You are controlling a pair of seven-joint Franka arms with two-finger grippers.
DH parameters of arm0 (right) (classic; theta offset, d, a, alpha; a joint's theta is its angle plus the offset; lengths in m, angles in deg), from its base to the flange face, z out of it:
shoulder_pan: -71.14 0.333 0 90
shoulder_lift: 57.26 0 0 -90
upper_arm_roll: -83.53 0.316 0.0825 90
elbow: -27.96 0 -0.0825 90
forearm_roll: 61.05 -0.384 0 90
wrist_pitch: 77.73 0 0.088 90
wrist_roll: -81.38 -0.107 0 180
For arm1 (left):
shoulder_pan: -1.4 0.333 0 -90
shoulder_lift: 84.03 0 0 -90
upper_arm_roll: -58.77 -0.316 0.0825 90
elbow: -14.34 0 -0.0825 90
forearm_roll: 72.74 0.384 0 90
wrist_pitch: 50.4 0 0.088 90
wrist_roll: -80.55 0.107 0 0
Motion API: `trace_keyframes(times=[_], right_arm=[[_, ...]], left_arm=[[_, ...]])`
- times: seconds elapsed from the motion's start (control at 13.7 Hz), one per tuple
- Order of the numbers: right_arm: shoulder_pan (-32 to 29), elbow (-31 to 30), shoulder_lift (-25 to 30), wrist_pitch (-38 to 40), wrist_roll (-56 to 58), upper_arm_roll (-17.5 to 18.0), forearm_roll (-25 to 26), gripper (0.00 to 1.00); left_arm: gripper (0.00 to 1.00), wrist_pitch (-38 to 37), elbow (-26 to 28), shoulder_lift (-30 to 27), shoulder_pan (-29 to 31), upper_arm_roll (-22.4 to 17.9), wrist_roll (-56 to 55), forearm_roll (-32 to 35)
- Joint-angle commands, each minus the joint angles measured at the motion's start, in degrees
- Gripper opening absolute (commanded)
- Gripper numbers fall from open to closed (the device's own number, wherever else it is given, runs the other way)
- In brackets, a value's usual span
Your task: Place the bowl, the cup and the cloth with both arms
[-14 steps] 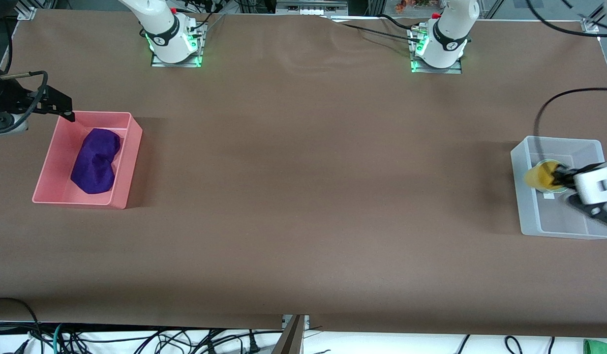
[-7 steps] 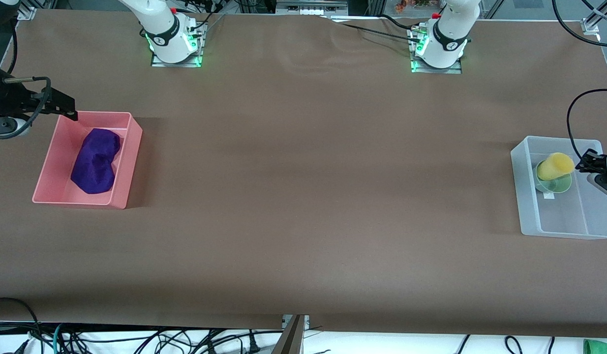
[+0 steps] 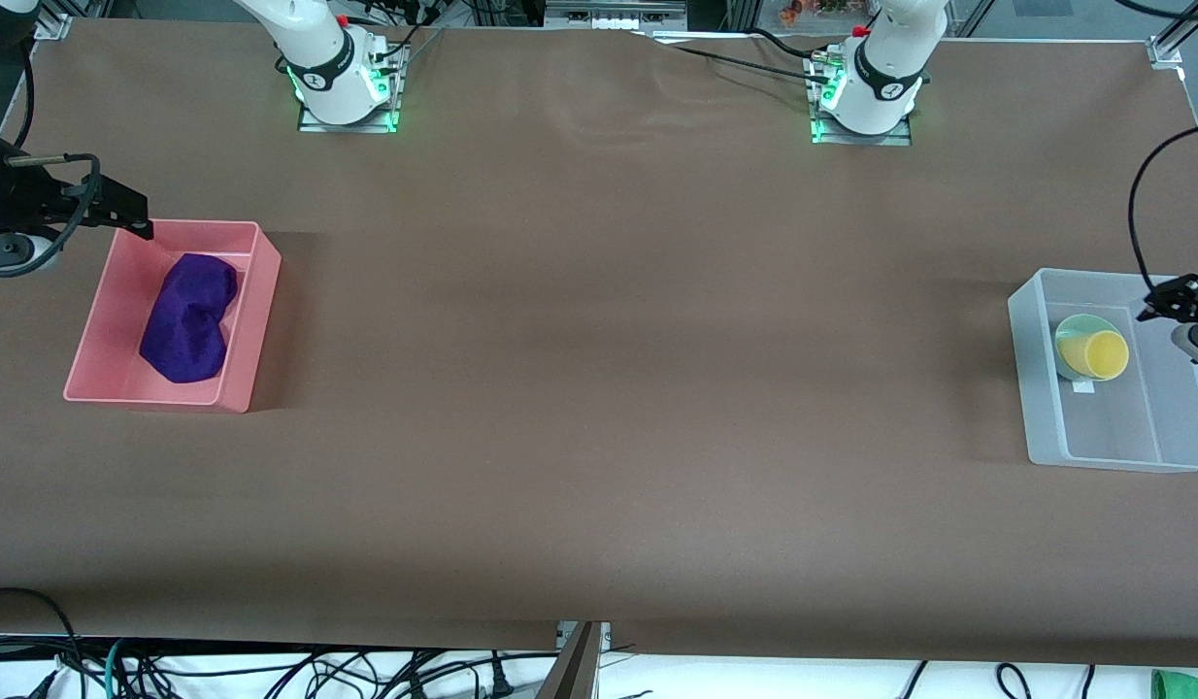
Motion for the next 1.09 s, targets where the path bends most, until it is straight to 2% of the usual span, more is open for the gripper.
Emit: trace_keyframes(times=[0.0,0.15,0.36,0.51,0.66,0.73,0.8,0.88,1.02], right_arm=[[-0.34,1.42,-0.46,0.49,-0.63,0.27,-0.82,1.0],[-0.34,1.42,-0.55,0.49,-0.63,0.27,-0.82,1.0],[-0.16,1.42,-0.46,0.4,-0.72,0.44,-0.91,1.0],[-0.16,1.42,-0.55,0.4,-0.72,0.36,-0.91,1.0],[-0.25,1.42,-0.46,0.31,-0.71,0.36,-0.91,1.0],[-0.25,1.42,-0.55,0.31,-0.8,0.36,-0.91,1.0],[-0.16,1.42,-0.55,0.31,-0.8,0.36,-0.91,1.0],[-0.16,1.42,-0.55,0.31,-0.8,0.36,-0.91,1.0],[-0.25,1.42,-0.55,0.31,-0.72,0.36,-0.91,1.0]], left_arm=[[1.0,-5.52,-3.88,-0.16,-0.1,8.33,-12.33,0.57],[1.0,-5.97,-4.24,-0.85,-0.01,13.79,-21.47,0.57],[1.0,-7.02,-4.33,-1.47,0.07,19.68,-33.62,-0.39],[1.0,-7.12,-4.42,-1.48,0.08,20.5,-36.8,-3.37],[1.0,-7.03,-4.25,-2.78,0.52,19.36,-36.9,-7.84],[1.0,-7.03,-3.46,-5.67,-0.62,17.87,-37.77,-9.52],[1.0,-7.11,-3.28,-7.26,-5.33,12.64,-38.74,-10.06],[1.0,-7.12,-3.28,-9.19,-12.68,4.14,-39.01,-11.54],[1.0,-6.24,-2.67,-10.61,-20.02,-6.09,-39.71,-17.16]])
